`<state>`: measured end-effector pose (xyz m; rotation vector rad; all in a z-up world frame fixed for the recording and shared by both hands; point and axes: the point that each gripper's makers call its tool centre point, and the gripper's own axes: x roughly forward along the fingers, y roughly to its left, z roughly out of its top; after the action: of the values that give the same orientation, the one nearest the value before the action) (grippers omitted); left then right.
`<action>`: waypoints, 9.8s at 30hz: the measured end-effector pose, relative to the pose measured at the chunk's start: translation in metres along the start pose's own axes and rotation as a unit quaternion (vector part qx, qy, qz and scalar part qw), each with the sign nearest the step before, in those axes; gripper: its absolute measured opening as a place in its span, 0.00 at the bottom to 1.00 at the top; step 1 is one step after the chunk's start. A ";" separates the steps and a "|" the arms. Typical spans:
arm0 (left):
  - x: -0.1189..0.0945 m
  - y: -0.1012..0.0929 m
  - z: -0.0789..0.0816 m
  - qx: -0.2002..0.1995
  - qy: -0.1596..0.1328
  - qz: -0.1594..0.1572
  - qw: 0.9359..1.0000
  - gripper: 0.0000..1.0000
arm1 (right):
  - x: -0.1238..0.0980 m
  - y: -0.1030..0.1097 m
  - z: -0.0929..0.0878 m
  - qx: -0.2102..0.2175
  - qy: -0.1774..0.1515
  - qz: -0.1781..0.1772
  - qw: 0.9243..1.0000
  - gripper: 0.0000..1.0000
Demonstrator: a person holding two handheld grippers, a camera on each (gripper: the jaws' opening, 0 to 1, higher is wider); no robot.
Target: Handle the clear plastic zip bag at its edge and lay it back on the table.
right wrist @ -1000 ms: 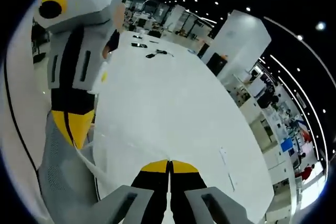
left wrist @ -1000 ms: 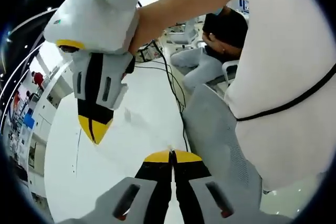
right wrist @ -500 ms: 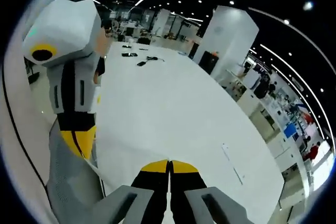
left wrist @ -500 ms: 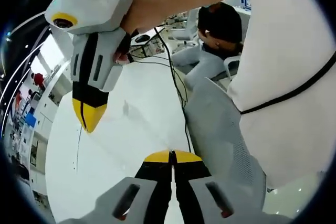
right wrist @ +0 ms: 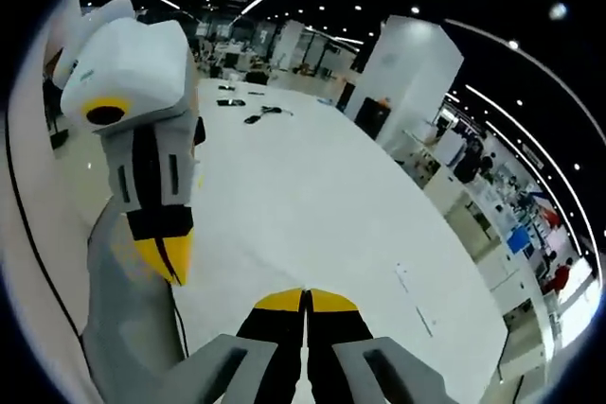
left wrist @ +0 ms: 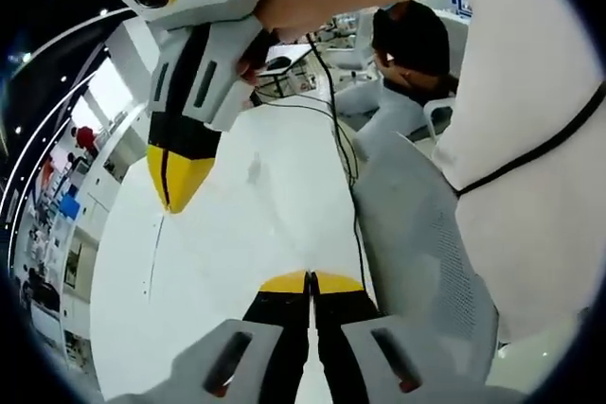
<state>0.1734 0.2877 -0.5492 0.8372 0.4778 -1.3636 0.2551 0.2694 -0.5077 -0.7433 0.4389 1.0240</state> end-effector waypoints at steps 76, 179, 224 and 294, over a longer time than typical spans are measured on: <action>-0.034 0.031 -0.007 -0.194 -0.167 0.157 0.954 0.40 | 0.001 -0.026 -0.002 -0.107 0.011 -0.057 0.993 0.00; -0.015 0.031 -0.060 -0.269 -0.131 0.160 0.941 0.42 | 0.159 -0.004 -0.142 -0.174 0.078 0.011 0.982 0.00; -0.002 0.031 -0.070 -0.281 -0.112 0.147 0.942 0.42 | 0.188 -0.023 -0.162 -0.223 0.057 0.040 0.972 0.00; 0.008 0.014 -0.130 -0.343 -0.107 0.229 0.905 0.52 | 0.085 0.017 -0.159 0.147 -0.027 -0.036 0.988 0.29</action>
<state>0.2101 0.3804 -0.6344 0.1871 0.5032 -0.7485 0.2804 0.2097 -0.6763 -0.4638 0.4996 0.8855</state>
